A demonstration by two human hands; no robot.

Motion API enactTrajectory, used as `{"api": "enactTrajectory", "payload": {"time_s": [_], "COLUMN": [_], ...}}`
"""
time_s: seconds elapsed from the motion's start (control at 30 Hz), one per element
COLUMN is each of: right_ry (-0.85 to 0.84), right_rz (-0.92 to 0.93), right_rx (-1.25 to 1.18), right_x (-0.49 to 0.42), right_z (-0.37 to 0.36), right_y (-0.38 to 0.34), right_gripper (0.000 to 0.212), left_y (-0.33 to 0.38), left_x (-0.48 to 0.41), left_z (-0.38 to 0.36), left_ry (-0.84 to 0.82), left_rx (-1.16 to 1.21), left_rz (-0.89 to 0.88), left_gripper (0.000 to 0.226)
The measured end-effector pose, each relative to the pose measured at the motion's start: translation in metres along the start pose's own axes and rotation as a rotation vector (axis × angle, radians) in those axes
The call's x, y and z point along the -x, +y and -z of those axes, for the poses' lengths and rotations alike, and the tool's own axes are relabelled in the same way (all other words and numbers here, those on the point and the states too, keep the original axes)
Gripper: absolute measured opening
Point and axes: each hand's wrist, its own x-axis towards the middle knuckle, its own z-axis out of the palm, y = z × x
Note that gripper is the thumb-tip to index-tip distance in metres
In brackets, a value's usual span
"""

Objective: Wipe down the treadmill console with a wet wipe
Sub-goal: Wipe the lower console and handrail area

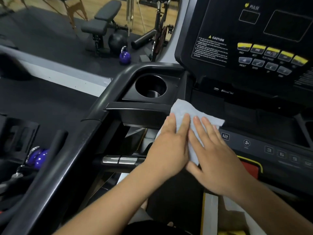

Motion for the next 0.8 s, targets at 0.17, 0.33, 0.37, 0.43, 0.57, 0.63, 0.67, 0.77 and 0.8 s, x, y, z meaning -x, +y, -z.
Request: {"api": "enactTrajectory", "payload": {"time_s": [0.17,0.33,0.37,0.43,0.57,0.63,0.67,0.77,0.8], "right_ry": [-0.027,-0.043,-0.040,-0.040,-0.034,-0.028,-0.026,-0.030,-0.026], "right_rz": [-0.002,0.001,0.002,-0.016,-0.126,-0.158,-0.161,-0.137,-0.133], "right_rx": [0.020,0.005,0.008,0.030,0.007,-0.006,-0.015,-0.041,-0.049], "right_x": [0.011,0.052,0.053,0.048,0.026,0.025,0.028,0.050,0.057], "right_z": [0.001,-0.009,-0.009,-0.008,-0.001,-0.001,-0.002,-0.006,-0.007], "right_y": [-0.004,-0.013,-0.008,0.005,0.018,0.009,0.003,-0.016,-0.021], "right_gripper": [0.082,0.082,0.081,0.079,0.079,0.081,0.083,0.088,0.089], "left_y": [-0.006,-0.009,-0.010,-0.008,-0.001,-0.001,-0.004,-0.015,-0.016], "left_x": [0.017,0.045,0.042,0.029,0.003,0.004,0.009,0.036,0.044], "left_z": [-0.004,-0.011,-0.010,-0.008,-0.011,-0.013,-0.013,-0.013,-0.013], "left_ry": [-0.034,0.011,0.007,0.000,0.013,0.017,0.018,-0.011,-0.028], "left_rx": [-0.043,-0.214,-0.234,-0.264,-0.325,-0.331,-0.333,-0.365,-0.379], "left_rz": [-0.030,-0.167,-0.200,-0.267,-0.256,-0.251,-0.266,-0.328,-0.338], "left_gripper": [0.064,0.066,0.067,0.061,0.056,0.056,0.055,0.061,0.064]}}
